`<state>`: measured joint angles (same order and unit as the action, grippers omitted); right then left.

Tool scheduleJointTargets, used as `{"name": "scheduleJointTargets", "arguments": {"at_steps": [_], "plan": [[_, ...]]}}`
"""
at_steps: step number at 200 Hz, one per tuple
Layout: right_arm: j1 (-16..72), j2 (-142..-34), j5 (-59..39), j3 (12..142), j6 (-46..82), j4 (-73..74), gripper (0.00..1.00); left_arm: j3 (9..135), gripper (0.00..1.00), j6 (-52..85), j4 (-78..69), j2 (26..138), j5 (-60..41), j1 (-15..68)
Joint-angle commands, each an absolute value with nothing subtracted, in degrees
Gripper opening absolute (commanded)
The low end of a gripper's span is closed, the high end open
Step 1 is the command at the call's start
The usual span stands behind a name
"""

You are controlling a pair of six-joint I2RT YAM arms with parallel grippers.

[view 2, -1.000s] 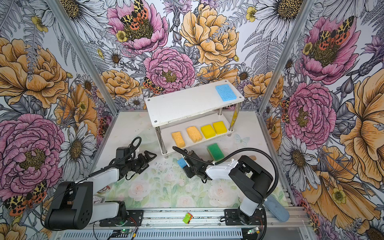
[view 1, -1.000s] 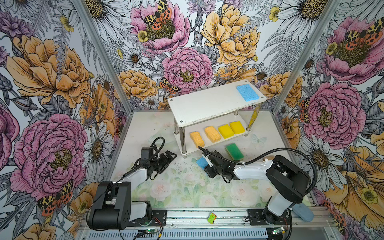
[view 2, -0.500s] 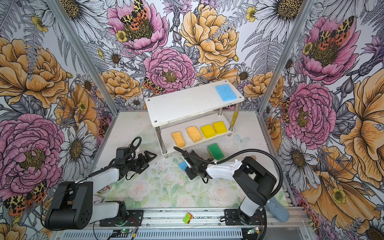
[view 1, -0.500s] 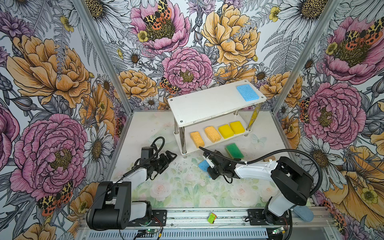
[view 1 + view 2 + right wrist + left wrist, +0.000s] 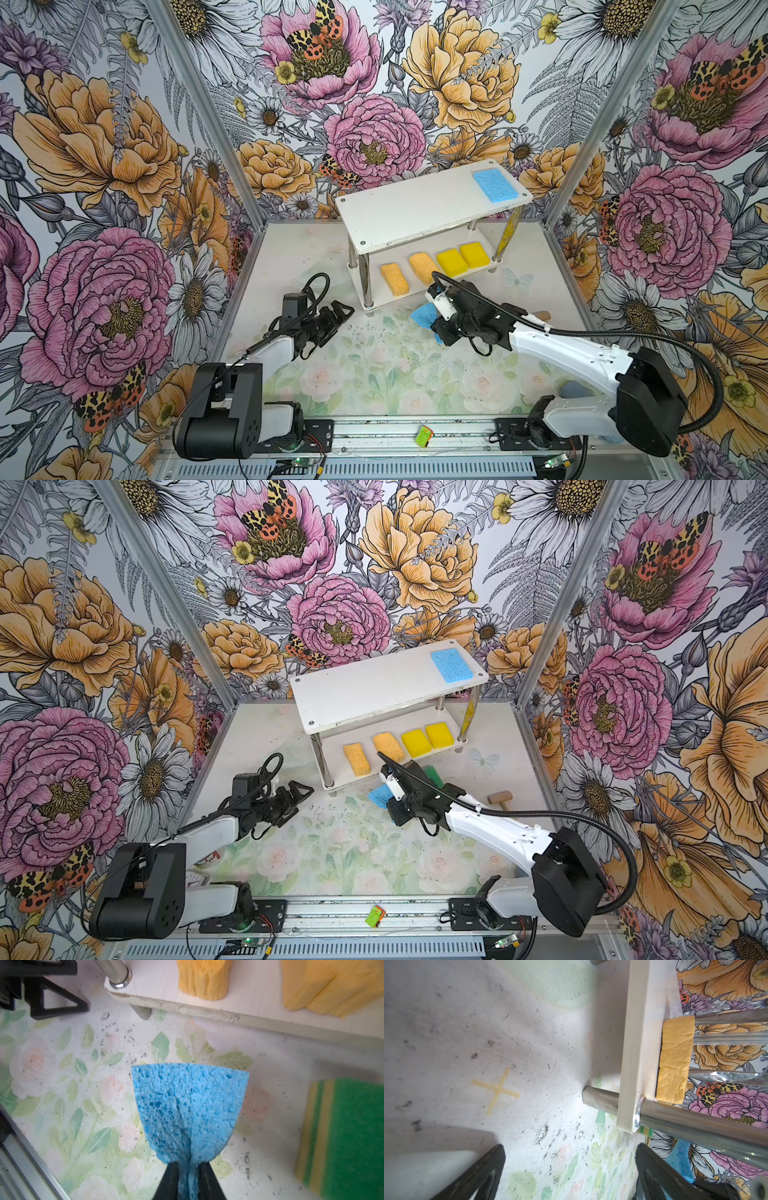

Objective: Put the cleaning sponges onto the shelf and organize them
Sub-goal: 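Lift the blue sponge with the right gripper up above the shelf's top board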

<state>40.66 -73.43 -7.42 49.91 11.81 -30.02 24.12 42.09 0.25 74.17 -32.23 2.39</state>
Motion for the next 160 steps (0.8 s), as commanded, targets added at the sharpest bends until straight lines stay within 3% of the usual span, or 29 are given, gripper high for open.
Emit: {"name": "scheduleJointTargets", "arguments": {"at_steps": [1,44,73,160], "plan": [[38.94,-68.08,-10.63,54.23,10.01,-36.62,0.18,25.32,0.99,42.28,-1.64,75.05,-32.43,2.3],[33.89,-63.5,-18.16,64.55,7.92,-46.86,0.17,25.84,0.99,42.1,-1.67,75.76,-32.88,2.02],[31.86,-63.74,-18.28,72.98,5.03,-53.16,0.16,26.02,0.99,42.01,-1.83,76.11,-33.0,2.02],[23.48,-74.18,-16.41,98.44,-4.22,-62.03,0.13,26.14,0.99,41.77,-2.04,76.3,-33.22,1.69]]}}
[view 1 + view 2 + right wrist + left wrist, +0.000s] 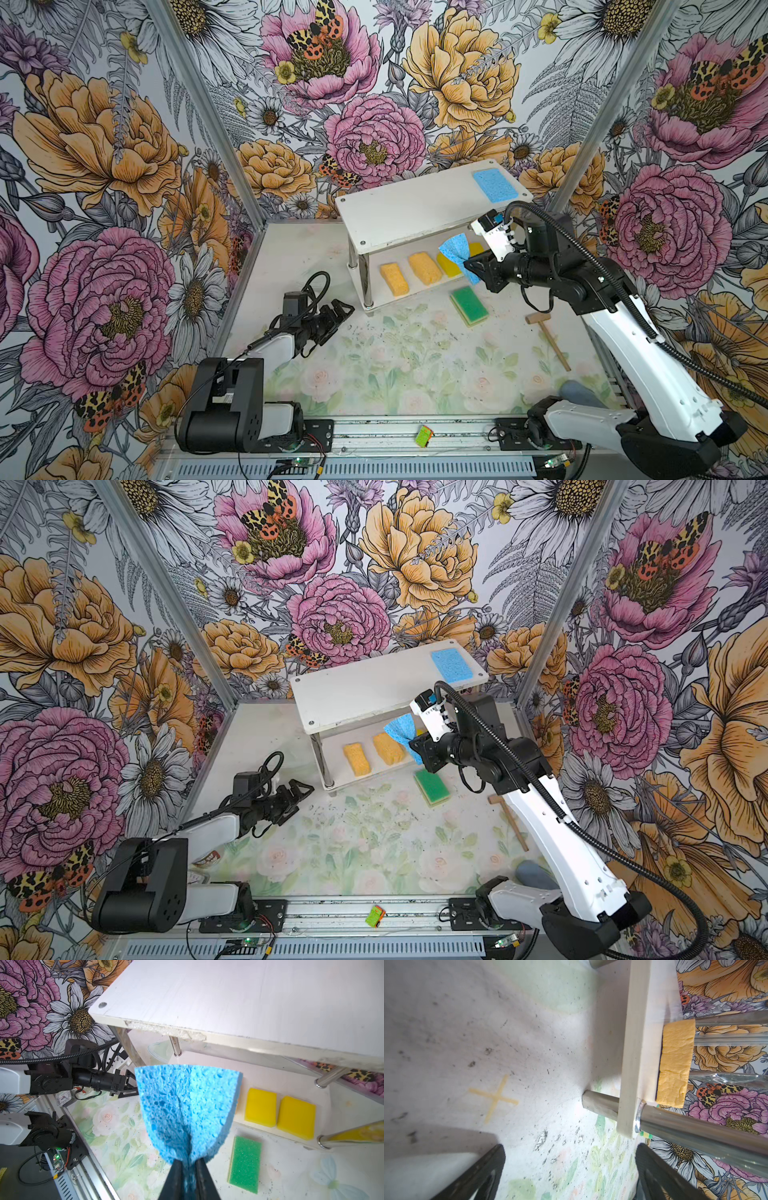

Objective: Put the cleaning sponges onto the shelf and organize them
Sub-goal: 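Lift the blue sponge with the right gripper up above the shelf's top board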

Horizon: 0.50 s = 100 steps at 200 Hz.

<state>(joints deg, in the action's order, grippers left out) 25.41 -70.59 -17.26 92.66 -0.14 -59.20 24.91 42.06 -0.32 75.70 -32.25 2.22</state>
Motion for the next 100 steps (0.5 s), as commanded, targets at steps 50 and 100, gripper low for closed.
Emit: {"name": "scheduleJointTargets", "arguments": {"at_steps": [50,100], "plan": [[18.02,-83.27,-17.08,112.27,-6.1,-62.22,0.1,25.75,0.99,41.66,-1.99,75.97,-33.53,1.15],[15.32,-93.14,-16.75,123.85,-7.06,-62.48,0.12,25.84,0.99,41.42,-0.27,74.32,-33.32,0.92]]}}
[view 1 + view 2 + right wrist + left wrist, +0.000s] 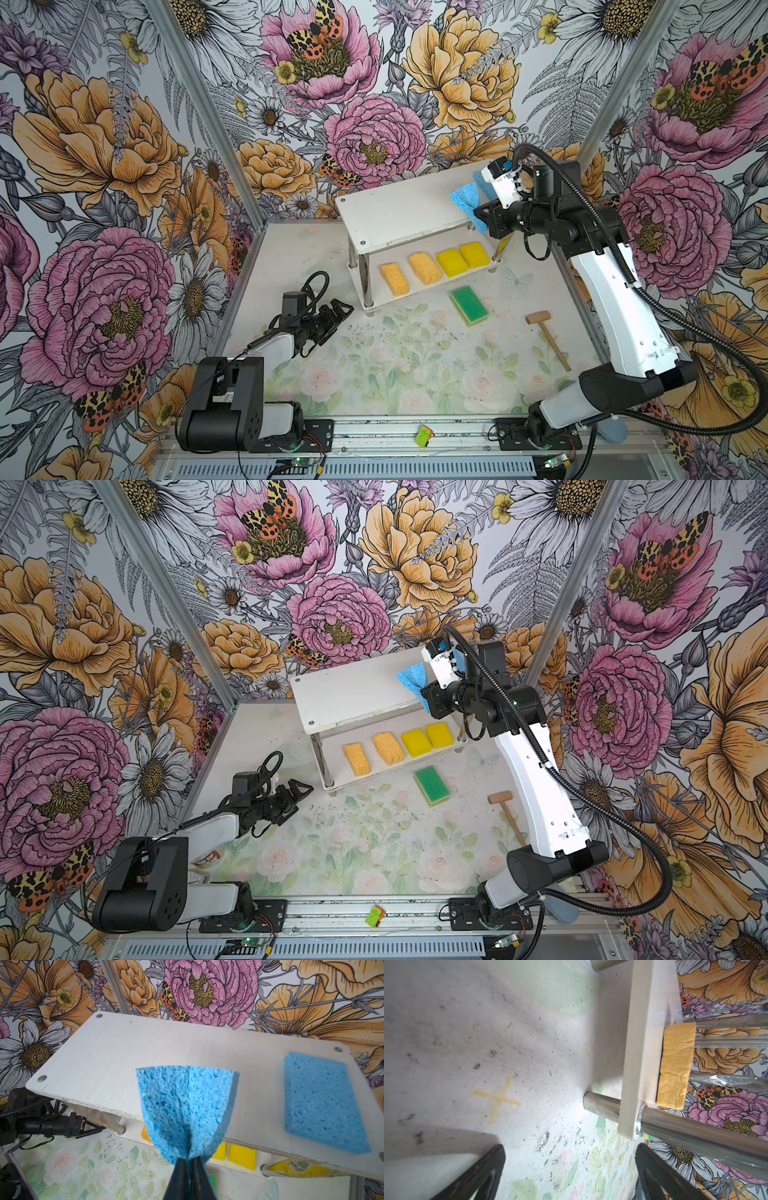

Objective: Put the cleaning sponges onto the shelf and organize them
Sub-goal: 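Lift the blue sponge with the right gripper up above the shelf's top board, then lower the blue sponge beside the other blue sponge and open the right gripper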

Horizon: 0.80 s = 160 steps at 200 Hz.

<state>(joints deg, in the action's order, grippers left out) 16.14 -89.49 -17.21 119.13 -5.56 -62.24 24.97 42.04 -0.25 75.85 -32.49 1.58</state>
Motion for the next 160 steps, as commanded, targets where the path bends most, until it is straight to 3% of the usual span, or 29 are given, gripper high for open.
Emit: {"name": "scheduleJointTargets", "arguments": {"at_steps": [1,58,101,133,160], "plan": [[15.31,-93.33,-16.72,124.11,-7.09,-62.53,0.12,25.84,0.99,41.41,-0.22,74.3,-33.32,0.94],[13.77,-104.6,-14.09,137.2,-4.94,-63.47,0.11,25.67,0.99,41.49,1.11,72.39,-32.97,0.95],[13.61,-108.08,-13.17,139.58,-3.06,-63.54,0.13,25.47,0.99,41.13,2.12,71.37,-32.61,0.79],[13.58,-109.08,-11.7,139.39,-2.08,-63.47,0.26,25.4,0.99,41.13,1.98,71.45,-32.61,0.72],[13.62,-109.77,-10.51,139.39,-1.6,-63.51,0.27,25.33,0.99,41.05,1.87,71.55,-32.58,0.62]]}}
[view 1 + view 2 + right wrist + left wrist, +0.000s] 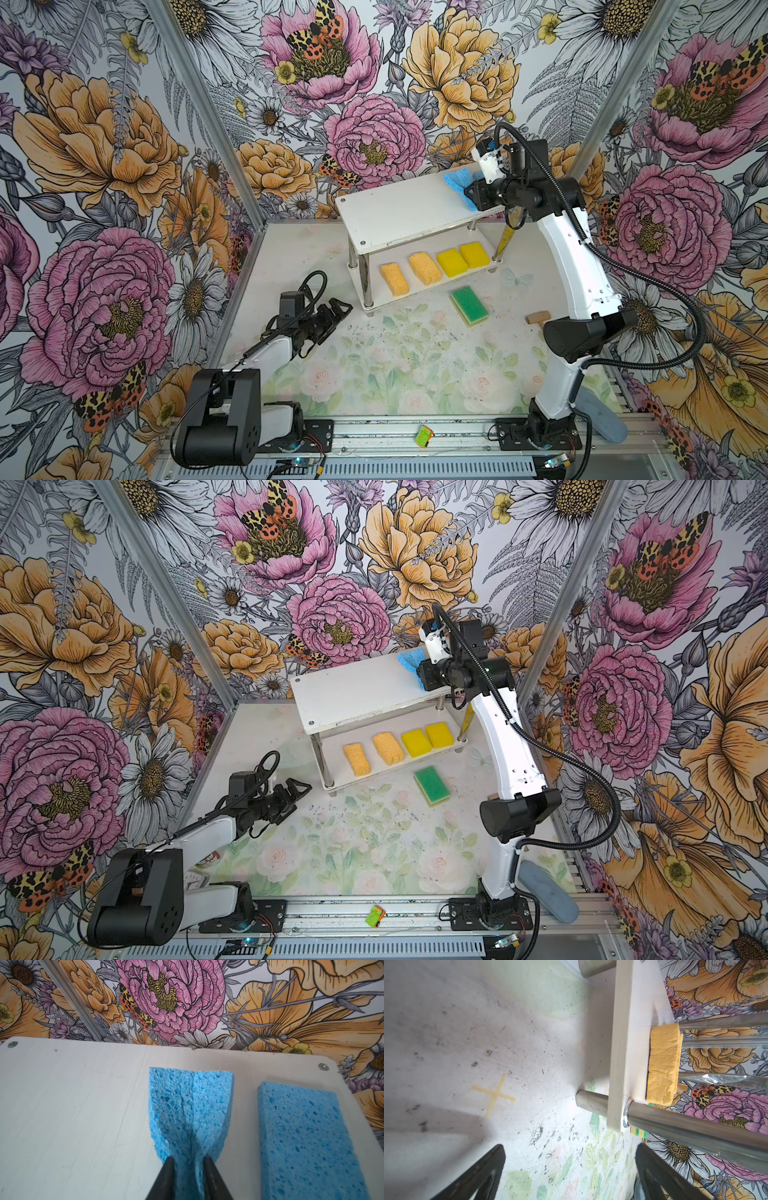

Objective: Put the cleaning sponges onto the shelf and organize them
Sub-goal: 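Lower the blue sponge beside the other blue sponge and open the right gripper, then withdraw the right gripper and move it down over the green sponge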

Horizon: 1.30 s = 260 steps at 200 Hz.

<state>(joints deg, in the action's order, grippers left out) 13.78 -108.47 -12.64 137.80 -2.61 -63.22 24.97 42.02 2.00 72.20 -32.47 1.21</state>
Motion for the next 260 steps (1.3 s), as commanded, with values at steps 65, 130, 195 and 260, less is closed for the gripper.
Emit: {"name": "scheduleJointTargets", "arguments": {"at_steps": [65,130,195,260], "plan": [[13.57,-110.91,-10.05,139.66,-0.96,-63.34,0.48,24.79,0.99,41.05,1.49,71.55,-32.78,0.45],[13.58,-111.7,-10.23,141.65,-1.49,-63.36,0.63,24.54,0.99,40.79,2.02,70.59,-33.06,-0.08],[13.59,-110.59,-13.28,145.89,-1.76,-63.37,0.79,24.08,0.99,40.78,1.93,70.09,-33.29,-0.4],[13.55,-106.2,-16.76,144.61,-1.48,-63.44,0.92,23.73,0.99,40.87,1.93,69.52,-33.46,-0.52]]}}
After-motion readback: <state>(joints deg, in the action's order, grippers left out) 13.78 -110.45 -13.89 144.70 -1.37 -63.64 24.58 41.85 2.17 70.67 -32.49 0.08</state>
